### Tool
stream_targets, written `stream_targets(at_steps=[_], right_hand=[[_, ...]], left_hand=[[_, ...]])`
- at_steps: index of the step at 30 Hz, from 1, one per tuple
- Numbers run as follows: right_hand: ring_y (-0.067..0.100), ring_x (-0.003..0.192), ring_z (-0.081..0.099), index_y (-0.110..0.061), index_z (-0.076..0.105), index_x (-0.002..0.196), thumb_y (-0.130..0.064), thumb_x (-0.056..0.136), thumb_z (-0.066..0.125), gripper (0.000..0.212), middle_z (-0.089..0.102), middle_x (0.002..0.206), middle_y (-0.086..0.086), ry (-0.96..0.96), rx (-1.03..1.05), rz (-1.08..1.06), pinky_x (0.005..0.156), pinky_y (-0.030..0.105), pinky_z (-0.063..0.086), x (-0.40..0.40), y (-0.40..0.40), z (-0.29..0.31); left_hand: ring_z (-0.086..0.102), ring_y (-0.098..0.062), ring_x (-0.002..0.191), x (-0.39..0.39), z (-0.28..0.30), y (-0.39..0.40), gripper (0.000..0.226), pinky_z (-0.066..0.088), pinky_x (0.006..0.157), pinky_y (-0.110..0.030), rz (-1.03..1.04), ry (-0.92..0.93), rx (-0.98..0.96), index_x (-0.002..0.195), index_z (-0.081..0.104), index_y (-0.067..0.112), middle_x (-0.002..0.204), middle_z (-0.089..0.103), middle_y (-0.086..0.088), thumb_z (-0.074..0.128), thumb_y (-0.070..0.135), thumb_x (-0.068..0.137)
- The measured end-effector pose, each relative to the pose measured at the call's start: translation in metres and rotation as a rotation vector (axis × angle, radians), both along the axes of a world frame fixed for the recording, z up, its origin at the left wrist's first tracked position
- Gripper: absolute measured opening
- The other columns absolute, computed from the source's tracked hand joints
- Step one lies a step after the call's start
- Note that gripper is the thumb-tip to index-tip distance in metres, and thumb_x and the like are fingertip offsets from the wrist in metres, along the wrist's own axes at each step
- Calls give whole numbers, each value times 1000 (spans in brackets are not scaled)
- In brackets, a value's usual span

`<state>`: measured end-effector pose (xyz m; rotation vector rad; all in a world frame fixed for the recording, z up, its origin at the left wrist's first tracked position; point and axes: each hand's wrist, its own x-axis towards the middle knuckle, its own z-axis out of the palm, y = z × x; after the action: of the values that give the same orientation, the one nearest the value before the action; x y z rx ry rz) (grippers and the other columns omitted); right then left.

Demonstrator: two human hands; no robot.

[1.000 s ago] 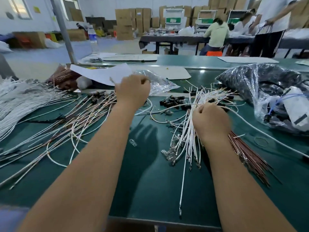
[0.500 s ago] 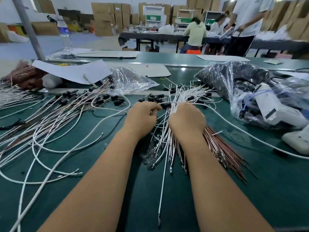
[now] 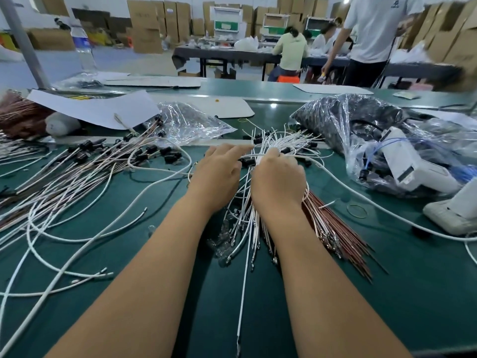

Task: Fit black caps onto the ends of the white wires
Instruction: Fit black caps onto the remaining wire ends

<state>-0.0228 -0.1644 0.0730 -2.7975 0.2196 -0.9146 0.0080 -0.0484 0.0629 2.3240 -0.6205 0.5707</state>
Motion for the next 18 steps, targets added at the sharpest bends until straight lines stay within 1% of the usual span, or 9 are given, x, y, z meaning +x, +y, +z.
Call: stream_targets(at_steps=[3,6,8,11,12,14,16,17,18], right_hand=[[26,98,51,-6,54,106,-6,91,42,19,60,104,10,-94,12,43,81,32,36,0,2,3],[25,98,52,-7,55,107,-3,93,38,22,60,103,9,-143,23,114,82,31,36,0,4,5],[27,92,53,-6,53,105,-2,94,38,19,61,97,10,-181,39,166,76,33,35,-1,5,6],[30,74,51,-4,48,101,-1,94,41,11,59,81,12,-223,113,261,61,34,27,-4,7,5],[29,71,48,-3,48,100,-1,94,41,10,57,79,11,-224,139,298,60,33,26,-5,9,5],[24,73,43,-3,49,96,3,90,41,12,51,80,7,-265,171,368,62,32,27,-7,11,8],[21,77,40,-2,52,91,8,84,43,15,50,85,8,-354,146,384,67,30,30,-8,12,10],[22,75,42,-2,53,90,7,84,43,15,52,84,9,-387,149,370,66,30,31,-9,11,11],[23,70,43,-3,52,90,5,85,43,13,53,80,9,-399,171,352,61,31,31,-9,9,11]], left_hand=[[35,-19,124,0,2,-1,51,29,103,-30,7,16,-18,143,39,28,133,51,1,44,10,96],[36,-21,125,0,3,-1,46,30,101,-30,-16,-27,-12,139,45,26,134,52,1,45,10,97],[39,-24,123,-1,2,0,40,34,100,-32,-42,-54,-11,134,53,22,133,53,0,43,9,98],[44,-27,117,2,1,1,34,36,96,-36,-58,-78,-32,127,57,15,127,56,-3,38,9,100],[46,-29,115,3,0,2,30,35,96,-36,-54,-86,-29,123,58,12,125,56,-5,37,9,100],[47,-31,112,4,0,2,24,33,95,-31,-43,-93,-35,113,59,7,120,57,-7,38,9,101],[48,-28,111,3,2,1,18,30,94,-26,-35,-101,-106,103,59,4,118,58,-7,41,6,99],[49,-26,111,1,4,0,16,30,94,-25,-37,-116,-161,99,58,4,117,59,-6,42,6,98],[49,-22,110,-1,7,0,14,31,93,-24,-36,-132,-216,96,57,5,116,59,-4,44,8,98]])
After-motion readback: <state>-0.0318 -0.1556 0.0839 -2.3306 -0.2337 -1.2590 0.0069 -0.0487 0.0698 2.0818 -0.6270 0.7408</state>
